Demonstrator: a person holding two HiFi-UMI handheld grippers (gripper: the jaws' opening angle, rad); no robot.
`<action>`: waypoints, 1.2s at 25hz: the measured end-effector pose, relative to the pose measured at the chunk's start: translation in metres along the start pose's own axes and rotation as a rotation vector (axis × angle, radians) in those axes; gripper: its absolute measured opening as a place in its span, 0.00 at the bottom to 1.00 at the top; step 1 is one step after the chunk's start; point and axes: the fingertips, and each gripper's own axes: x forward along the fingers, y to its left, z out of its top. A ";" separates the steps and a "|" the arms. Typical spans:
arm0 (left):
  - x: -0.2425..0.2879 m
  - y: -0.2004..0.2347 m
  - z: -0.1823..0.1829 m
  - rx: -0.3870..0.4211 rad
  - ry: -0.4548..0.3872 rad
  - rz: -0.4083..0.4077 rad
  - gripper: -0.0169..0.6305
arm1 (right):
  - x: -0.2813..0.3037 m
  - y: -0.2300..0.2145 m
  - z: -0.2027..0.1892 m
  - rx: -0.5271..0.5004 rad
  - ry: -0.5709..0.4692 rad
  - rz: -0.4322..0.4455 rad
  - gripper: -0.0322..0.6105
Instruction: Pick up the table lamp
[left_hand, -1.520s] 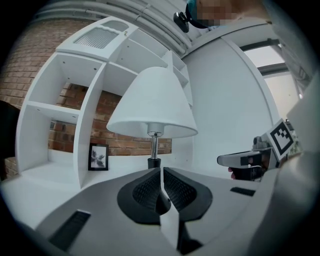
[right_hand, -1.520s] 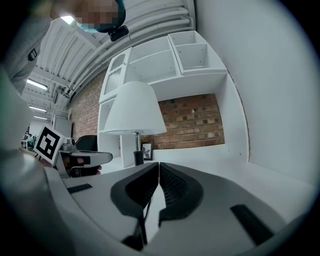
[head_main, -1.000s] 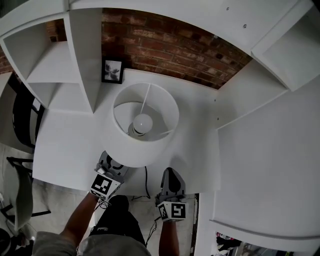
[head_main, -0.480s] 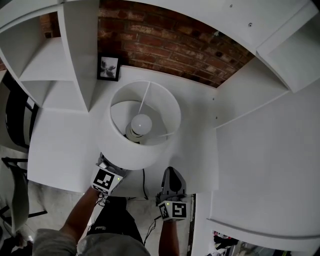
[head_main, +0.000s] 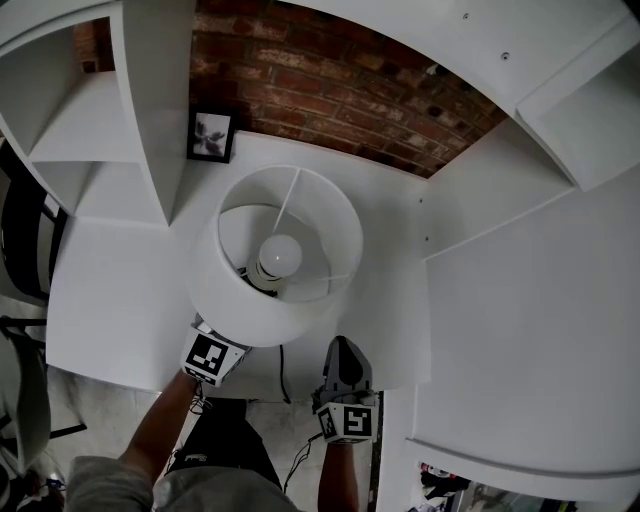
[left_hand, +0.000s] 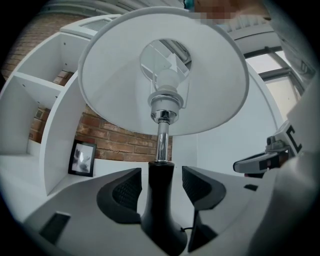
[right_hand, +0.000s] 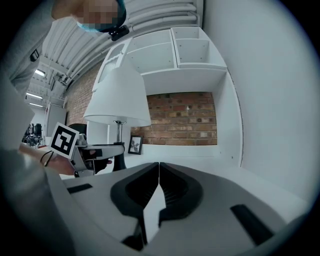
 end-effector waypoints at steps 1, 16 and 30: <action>0.002 -0.001 0.000 0.005 -0.001 -0.005 0.40 | 0.000 -0.001 0.001 0.001 -0.004 -0.004 0.09; 0.008 0.003 0.000 0.059 -0.023 0.025 0.28 | 0.000 -0.003 -0.004 0.031 0.015 -0.011 0.09; 0.006 0.000 0.009 0.053 -0.030 0.001 0.27 | -0.007 -0.018 -0.005 0.024 0.006 -0.029 0.09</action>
